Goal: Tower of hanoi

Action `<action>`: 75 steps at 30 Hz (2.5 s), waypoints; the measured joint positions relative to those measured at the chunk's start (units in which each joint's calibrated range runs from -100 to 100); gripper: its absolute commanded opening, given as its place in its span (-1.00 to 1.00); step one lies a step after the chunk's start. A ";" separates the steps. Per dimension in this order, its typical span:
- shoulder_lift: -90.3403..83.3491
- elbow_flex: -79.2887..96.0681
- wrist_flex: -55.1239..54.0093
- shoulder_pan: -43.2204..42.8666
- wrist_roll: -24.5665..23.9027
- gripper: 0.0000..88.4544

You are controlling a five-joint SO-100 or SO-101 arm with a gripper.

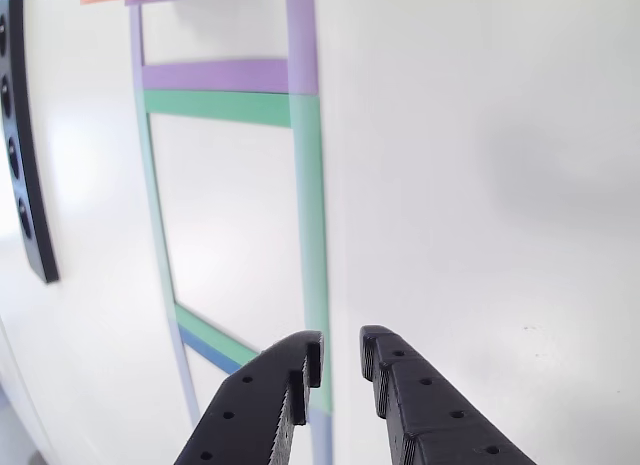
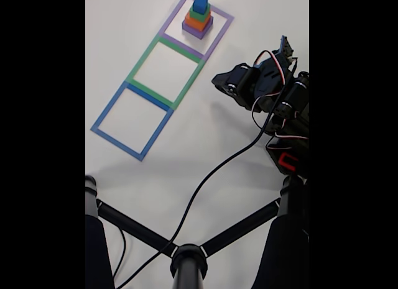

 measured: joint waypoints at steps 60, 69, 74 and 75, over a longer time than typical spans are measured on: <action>61.04 -87.38 14.93 4.26 131.43 -0.99; 62.73 -97.56 28.33 9.66 156.26 -1.00; 60.70 -96.52 33.47 14.00 182.86 -0.92; 59.69 -95.21 33.39 14.90 187.19 -0.89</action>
